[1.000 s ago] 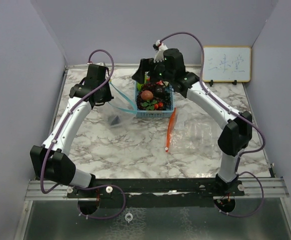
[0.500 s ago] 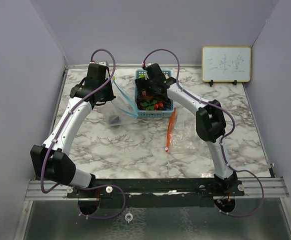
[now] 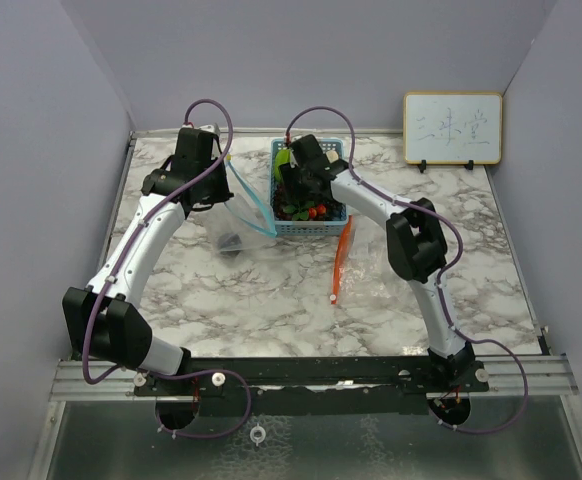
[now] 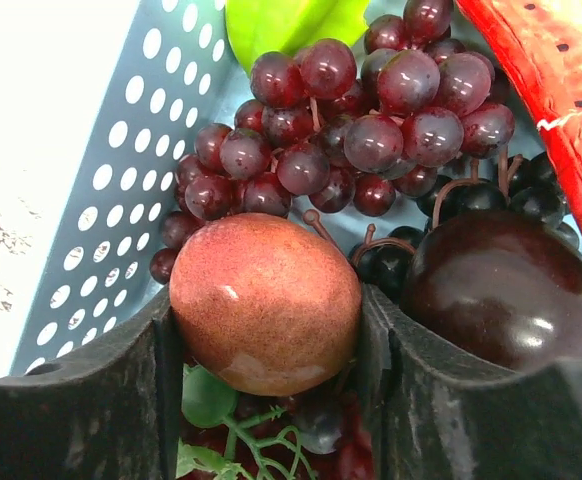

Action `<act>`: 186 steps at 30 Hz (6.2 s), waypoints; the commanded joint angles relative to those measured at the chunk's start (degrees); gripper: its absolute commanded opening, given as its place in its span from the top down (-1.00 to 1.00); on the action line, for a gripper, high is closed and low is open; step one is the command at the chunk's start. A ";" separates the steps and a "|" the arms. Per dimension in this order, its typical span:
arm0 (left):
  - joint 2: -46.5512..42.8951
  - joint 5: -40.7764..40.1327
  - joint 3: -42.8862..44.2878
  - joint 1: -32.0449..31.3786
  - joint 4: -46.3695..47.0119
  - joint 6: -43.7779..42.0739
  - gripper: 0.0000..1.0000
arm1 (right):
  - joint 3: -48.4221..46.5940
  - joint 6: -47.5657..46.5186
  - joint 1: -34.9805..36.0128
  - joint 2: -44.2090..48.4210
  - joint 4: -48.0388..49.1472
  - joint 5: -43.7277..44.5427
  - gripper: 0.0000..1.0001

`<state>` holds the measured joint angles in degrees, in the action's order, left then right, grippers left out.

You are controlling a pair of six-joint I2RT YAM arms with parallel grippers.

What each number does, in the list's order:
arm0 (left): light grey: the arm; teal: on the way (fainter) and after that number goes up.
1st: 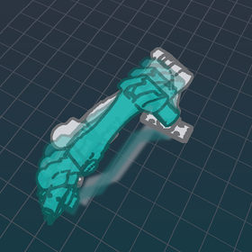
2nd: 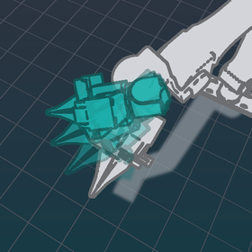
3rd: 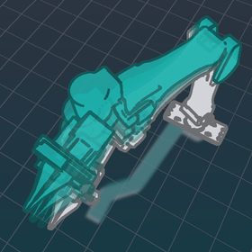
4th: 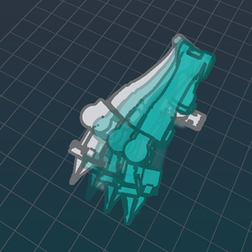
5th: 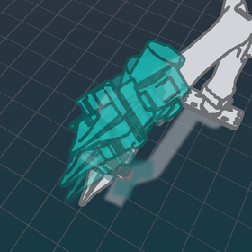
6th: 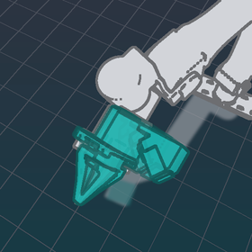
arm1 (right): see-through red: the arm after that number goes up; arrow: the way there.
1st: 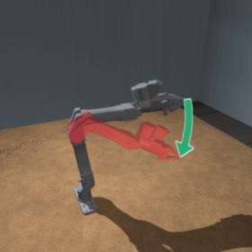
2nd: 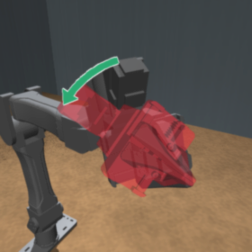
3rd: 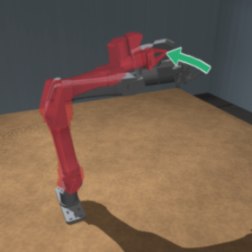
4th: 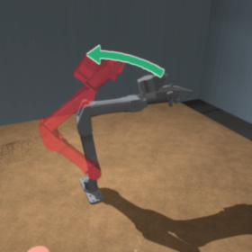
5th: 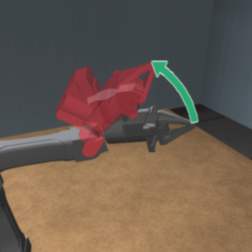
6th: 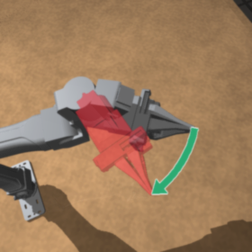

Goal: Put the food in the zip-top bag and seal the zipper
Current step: Pick up the fake fruit from the bin, then place the fake fruit in the zipper food storage bag, then pick up the fake vegetable from the bin, then place the fake vegetable in the zipper food storage bag, then pick up the fake fruit from the bin.

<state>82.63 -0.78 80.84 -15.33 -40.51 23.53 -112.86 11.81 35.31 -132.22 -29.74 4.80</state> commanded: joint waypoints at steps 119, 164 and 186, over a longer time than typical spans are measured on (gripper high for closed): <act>-0.54 5.61 -1.29 0.74 2.73 1.61 1.00 | 15.87 14.27 1.23 20.81 22.93 -48.52 0.38; -1.29 5.77 -2.40 0.76 3.12 1.63 1.00 | 10.96 13.42 0.87 22.11 -3.39 0.33 -0.99; -0.73 5.43 -1.97 0.92 2.87 1.43 1.00 | 9.70 9.40 0.26 11.69 -14.80 3.50 -0.38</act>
<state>82.63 4.34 78.94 -14.48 -38.35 25.02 -103.68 22.33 35.27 -120.46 -43.68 7.27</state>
